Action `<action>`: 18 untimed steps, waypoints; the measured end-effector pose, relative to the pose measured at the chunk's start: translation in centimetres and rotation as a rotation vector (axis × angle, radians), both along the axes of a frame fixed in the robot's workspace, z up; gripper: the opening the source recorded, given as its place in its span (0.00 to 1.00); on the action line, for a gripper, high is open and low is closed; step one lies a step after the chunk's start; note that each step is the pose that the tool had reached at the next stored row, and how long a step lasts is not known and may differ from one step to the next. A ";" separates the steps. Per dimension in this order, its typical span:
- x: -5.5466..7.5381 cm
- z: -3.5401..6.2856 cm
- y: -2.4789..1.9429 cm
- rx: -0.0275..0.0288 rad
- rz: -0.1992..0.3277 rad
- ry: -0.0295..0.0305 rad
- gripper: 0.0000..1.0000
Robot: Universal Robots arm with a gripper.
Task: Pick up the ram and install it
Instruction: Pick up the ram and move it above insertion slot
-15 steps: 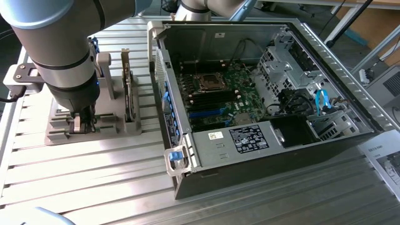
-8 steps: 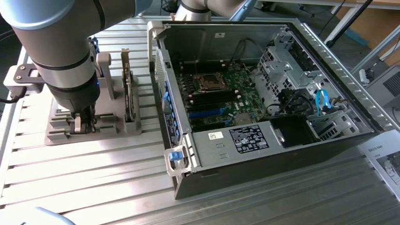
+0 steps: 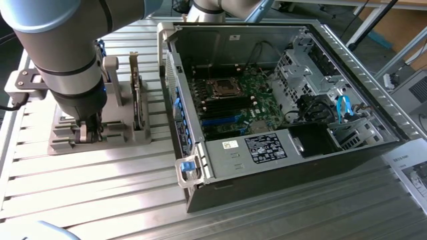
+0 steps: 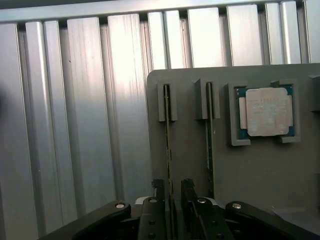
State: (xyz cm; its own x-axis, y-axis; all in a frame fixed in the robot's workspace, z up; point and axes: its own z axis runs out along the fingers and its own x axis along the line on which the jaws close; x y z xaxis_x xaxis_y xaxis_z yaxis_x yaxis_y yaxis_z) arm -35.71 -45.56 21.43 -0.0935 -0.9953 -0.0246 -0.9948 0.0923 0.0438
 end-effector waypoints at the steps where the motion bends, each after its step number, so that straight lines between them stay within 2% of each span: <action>1: 0.0 -0.04 0.00 0.0000 0.000 0.0000 0.27; 13: 0.0 -0.41 0.01 0.0000 0.000 0.0000 0.27; 18: 0.0 -0.48 0.14 0.0001 0.000 -0.0001 0.27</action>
State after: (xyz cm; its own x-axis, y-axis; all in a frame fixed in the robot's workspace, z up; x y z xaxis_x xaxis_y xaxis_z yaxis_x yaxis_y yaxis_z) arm -35.71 -45.42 20.95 -0.0935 -0.9953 -0.0246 -0.9948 0.0923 0.0437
